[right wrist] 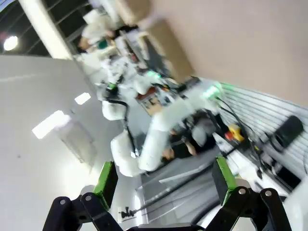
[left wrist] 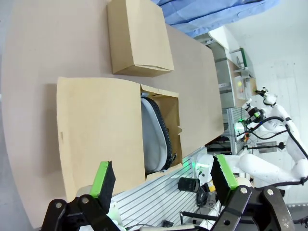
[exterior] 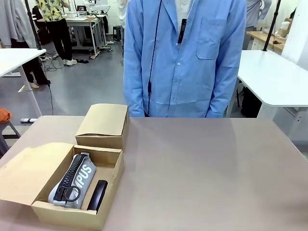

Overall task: Place items inside the box.
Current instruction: Pick up a Pencil pouch or Stapler and place it inside the Mailer Box closest to the robot, then close the lid of the Mailer Box closest to the robot.

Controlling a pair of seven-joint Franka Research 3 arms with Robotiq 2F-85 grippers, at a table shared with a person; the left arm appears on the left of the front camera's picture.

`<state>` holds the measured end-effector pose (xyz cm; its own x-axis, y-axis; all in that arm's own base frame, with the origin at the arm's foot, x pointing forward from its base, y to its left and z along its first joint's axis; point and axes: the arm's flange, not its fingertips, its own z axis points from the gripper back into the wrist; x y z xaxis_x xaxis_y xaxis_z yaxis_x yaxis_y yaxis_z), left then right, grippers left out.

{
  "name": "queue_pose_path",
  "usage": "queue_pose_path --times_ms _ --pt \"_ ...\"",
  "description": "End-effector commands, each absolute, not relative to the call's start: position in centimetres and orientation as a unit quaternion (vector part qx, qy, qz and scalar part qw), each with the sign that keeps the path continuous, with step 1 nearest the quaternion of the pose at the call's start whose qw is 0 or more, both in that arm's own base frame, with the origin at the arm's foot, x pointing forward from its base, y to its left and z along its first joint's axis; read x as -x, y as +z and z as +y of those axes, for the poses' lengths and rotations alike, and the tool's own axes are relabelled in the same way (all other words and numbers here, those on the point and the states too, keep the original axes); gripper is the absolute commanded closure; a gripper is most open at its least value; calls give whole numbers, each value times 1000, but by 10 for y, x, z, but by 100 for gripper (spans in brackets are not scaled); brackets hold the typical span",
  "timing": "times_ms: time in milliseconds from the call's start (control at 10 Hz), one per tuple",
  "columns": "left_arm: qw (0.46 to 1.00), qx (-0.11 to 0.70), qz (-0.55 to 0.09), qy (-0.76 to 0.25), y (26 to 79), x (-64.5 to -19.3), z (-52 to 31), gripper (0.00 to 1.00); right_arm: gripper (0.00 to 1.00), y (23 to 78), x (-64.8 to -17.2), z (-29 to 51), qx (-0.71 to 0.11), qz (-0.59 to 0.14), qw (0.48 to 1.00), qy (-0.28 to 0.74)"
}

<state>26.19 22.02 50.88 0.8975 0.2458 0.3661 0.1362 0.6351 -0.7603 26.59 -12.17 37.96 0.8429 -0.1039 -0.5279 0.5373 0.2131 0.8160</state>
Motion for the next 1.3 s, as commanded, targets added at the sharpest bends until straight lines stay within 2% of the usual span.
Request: queue_pose_path --times_ms 0,100,1200 --pt "871 433 -231 25 509 -261 219 0 0 388 -282 -116 -558 177 783 -213" --pt "871 433 -231 25 509 -261 219 0 0 380 -266 -122 -590 184 757 -212" --pt "876 426 -224 31 509 -262 220 0 0 380 -266 -122 -590 184 757 -212"
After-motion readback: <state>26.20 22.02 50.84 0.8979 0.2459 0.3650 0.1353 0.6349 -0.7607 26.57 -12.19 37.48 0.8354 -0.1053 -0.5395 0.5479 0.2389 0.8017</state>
